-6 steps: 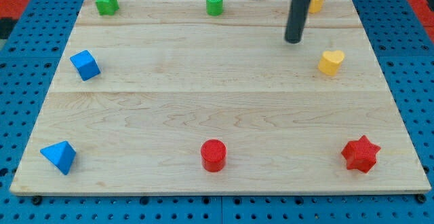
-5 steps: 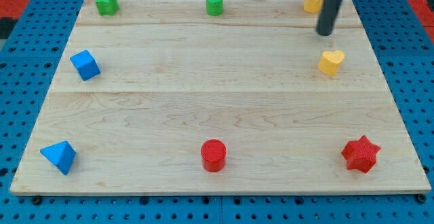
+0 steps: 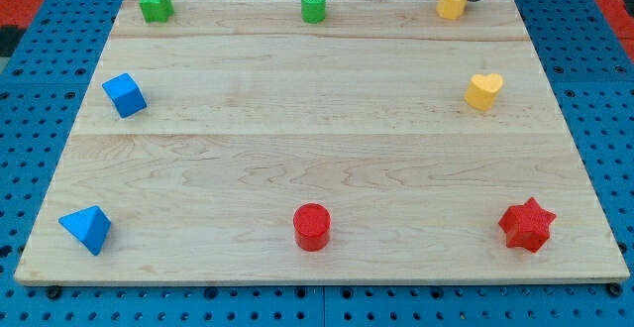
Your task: Slide the yellow hexagon left and down a bit
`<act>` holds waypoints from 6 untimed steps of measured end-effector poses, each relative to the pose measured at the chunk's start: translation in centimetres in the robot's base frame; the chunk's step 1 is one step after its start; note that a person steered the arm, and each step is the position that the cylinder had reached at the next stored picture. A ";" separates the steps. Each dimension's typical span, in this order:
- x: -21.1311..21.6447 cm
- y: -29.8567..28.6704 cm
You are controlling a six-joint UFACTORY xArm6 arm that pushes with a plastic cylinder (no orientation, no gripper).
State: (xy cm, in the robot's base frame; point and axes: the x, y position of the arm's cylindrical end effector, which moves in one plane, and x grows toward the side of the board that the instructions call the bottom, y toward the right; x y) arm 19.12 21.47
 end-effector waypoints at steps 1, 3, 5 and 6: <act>0.0 0.0; 0.0 -5.0; 1.0 -7.7; 1.2 -10.3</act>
State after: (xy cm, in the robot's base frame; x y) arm 20.28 11.15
